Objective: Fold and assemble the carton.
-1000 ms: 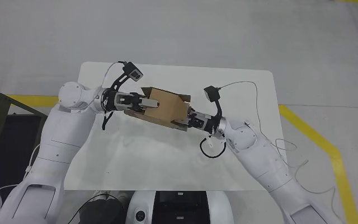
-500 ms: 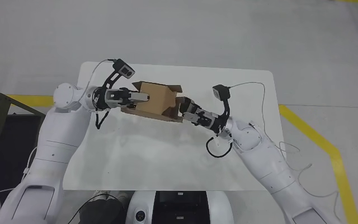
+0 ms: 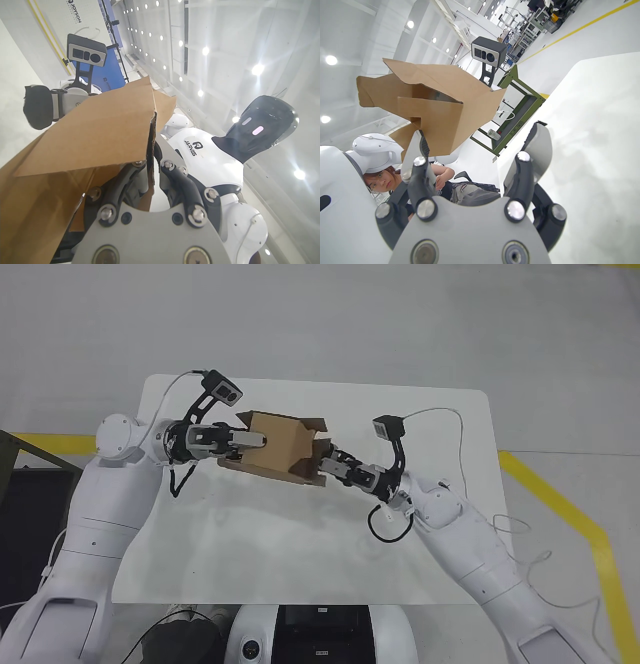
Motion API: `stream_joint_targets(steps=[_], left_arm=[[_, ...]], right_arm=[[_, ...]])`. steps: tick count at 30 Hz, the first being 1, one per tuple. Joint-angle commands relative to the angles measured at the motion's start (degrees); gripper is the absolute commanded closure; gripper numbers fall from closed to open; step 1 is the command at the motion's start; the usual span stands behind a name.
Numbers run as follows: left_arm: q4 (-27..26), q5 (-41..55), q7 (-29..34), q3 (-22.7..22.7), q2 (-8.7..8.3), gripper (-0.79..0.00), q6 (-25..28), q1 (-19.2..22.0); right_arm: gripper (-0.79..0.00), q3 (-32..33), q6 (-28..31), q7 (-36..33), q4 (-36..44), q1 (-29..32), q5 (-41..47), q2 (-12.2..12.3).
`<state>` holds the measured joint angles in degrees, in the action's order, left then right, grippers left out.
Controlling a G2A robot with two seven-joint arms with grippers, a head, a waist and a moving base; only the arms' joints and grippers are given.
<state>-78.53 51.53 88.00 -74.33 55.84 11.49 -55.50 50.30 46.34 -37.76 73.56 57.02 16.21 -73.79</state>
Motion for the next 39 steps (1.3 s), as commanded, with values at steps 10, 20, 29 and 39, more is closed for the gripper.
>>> stream_joint_targets(steps=[10,20,29,39], left_arm=[[-0.1,-1.05,0.0,0.91,0.18,0.0,-0.03,0.6],[-0.74,-1.24,0.0,0.79,0.32,0.0,-0.01,0.8],[-1.54,-4.76,-0.75,0.54,0.22,0.0,1.02,0.63],[-2.72,-8.4,-2.08,-0.53,-0.14,0.0,1.78,-0.14]], right_arm=[[-0.686,-0.89,0.22,-1.91,-0.98,-1.09,1.56,-0.58],[-0.514,-1.61,-0.21,-1.82,-1.55,-1.49,0.92,-1.13],[-0.477,-1.68,-0.51,-1.83,-1.7,-1.67,-0.4,-1.4],[-0.357,-1.24,-2.16,-0.73,-1.34,-1.36,-3.79,-1.47]])
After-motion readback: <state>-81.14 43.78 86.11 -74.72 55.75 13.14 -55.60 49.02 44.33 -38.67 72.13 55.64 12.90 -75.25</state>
